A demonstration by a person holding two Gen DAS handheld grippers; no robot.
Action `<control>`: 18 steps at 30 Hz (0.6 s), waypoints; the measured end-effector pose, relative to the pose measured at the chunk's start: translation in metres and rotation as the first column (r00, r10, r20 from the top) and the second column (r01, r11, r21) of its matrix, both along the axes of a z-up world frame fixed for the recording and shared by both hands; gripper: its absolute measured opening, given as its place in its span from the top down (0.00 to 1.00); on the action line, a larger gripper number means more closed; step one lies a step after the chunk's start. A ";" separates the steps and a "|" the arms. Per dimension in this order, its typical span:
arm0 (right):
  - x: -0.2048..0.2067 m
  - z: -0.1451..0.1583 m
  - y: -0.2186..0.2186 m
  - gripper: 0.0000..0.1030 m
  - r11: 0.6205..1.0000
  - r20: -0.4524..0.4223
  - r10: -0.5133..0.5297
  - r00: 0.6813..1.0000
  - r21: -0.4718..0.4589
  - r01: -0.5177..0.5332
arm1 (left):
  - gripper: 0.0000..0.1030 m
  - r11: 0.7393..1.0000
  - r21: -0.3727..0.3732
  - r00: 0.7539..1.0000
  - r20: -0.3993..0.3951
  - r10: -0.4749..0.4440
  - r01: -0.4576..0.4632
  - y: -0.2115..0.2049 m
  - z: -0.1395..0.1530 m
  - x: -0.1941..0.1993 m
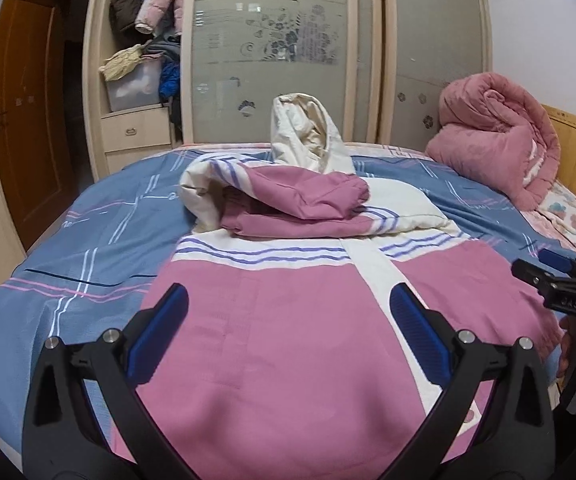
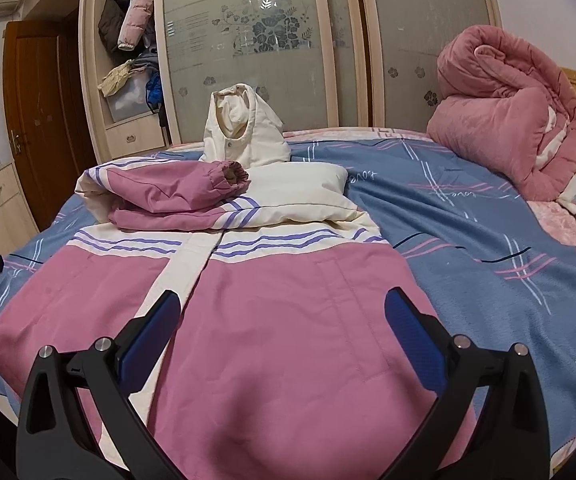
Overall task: Fold large clothes
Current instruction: 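Open the left tool to release the sleeve and withdraw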
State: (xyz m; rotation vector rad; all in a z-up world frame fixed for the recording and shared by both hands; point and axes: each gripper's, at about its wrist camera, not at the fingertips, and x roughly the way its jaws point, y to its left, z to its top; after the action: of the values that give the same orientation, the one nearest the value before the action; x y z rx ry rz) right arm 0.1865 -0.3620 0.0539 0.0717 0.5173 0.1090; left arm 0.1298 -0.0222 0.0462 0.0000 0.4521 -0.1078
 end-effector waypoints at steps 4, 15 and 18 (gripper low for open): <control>-0.004 0.003 0.002 0.01 1.000 0.017 0.000 1.000 -0.025 0.000 | 0.02 1.000 -0.005 1.000 0.006 0.024 -0.024 0.006 0.001 0.001; -0.011 0.009 0.004 0.01 1.000 0.034 0.012 0.999 -0.023 -0.011 | 0.02 0.999 -0.013 0.998 -0.033 0.049 -0.049 0.003 -0.009 0.010; -0.010 0.008 0.003 0.01 1.000 0.029 0.015 0.999 -0.021 -0.014 | 0.02 0.999 -0.006 0.998 -0.035 0.047 -0.047 -0.001 -0.011 0.011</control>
State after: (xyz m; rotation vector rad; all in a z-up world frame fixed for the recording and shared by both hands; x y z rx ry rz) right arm 0.1765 -0.3586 0.0621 0.0455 0.4899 0.1186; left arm 0.1411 -0.0231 0.0356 -0.0194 0.4860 -0.0634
